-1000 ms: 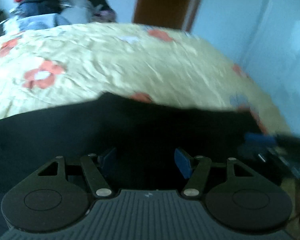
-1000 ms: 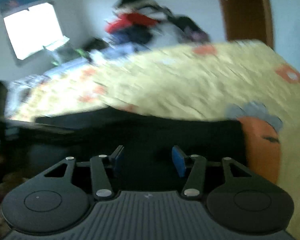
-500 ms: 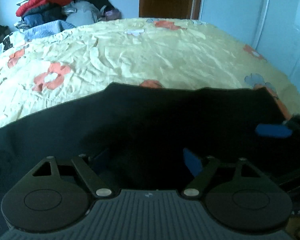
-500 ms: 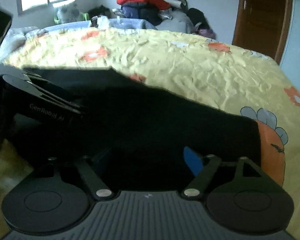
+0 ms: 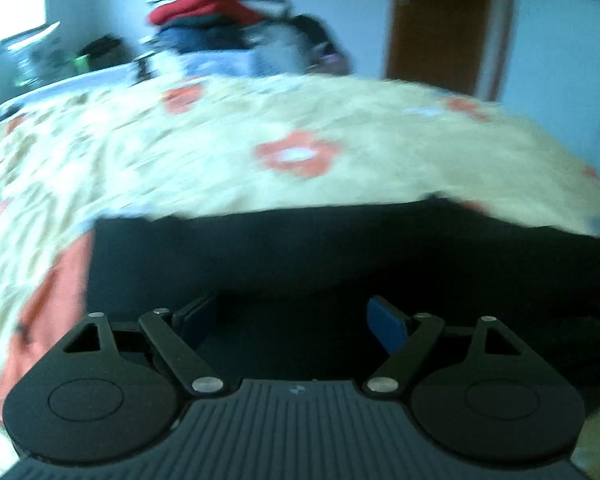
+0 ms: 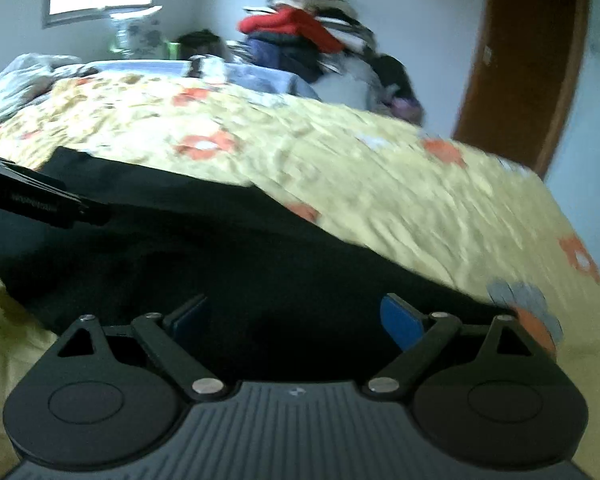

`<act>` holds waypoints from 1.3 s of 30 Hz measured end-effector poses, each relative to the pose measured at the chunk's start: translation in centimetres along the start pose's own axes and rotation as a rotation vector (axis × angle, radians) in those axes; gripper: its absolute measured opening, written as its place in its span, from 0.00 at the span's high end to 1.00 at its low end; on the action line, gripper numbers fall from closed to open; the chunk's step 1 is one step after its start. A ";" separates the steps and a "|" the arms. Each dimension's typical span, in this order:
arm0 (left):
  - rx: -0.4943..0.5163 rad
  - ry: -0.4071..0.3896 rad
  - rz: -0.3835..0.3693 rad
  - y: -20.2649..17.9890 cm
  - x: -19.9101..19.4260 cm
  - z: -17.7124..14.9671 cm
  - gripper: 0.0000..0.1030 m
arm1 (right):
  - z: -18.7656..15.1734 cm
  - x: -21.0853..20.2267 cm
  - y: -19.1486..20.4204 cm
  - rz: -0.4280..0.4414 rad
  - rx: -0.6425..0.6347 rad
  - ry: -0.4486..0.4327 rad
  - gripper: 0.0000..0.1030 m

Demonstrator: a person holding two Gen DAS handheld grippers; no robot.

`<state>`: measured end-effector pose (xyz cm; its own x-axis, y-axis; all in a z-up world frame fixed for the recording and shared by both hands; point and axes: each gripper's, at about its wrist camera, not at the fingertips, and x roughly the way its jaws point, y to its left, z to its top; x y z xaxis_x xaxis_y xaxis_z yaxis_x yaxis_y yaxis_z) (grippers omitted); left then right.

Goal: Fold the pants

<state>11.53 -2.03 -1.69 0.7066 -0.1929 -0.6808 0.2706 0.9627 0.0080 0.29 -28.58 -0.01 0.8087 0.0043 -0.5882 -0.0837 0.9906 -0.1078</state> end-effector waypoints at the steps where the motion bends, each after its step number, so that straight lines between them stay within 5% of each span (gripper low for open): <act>1: 0.002 0.010 0.014 0.7 0.6 0.0 0.18 | 0.6 0.1 0.8 0.013 -0.021 -0.008 0.10; 3: 0.015 0.002 -0.022 1.9 1.6 0.3 0.17 | 1.6 0.5 2.5 0.041 -0.062 -0.012 0.10; 8: 0.083 -0.022 0.032 1.9 3.6 1.8 0.17 | 3.6 1.1 6.9 0.073 -0.167 -0.020 0.10; 11: 0.038 -0.047 -0.014 3.6 2.5 2.4 0.19 | 4.3 0.7 8.9 0.080 -0.206 -0.040 0.10; 14: 0.004 -0.086 0.081 5.8 1.1 2.2 0.14 | 4.7 0.4 10.7 0.106 -0.232 -0.050 0.08; 17: -0.038 -0.015 0.134 8.8 2.4 1.6 0.12 | 5.0 0.7 12.7 0.139 -0.250 -0.066 0.03; 21: -0.219 -0.021 0.037 13.5 1.0 0.7 0.11 | 5.6 1.7 16.1 0.165 -0.271 -0.066 0.03; 28: -0.237 -0.066 0.268 17.0 -1.7 -2.1 0.09 | 4.7 1.5 23.5 0.255 -0.533 -0.213 0.04; 33: -0.303 0.005 0.289 19.7 -1.6 -3.9 0.07 | 3.5 3.1 27.8 0.175 -0.763 -0.207 0.11; 39: -0.275 -0.021 0.302 19.6 -1.7 -4.8 0.00 | 1.8 5.4 30.0 -0.011 -0.936 -0.218 0.21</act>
<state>12.47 18.07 -3.91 0.7413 0.1047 -0.6629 -0.1338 0.9910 0.0069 3.20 1.39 -4.99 0.8947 0.1149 -0.4317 -0.4304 0.4804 -0.7642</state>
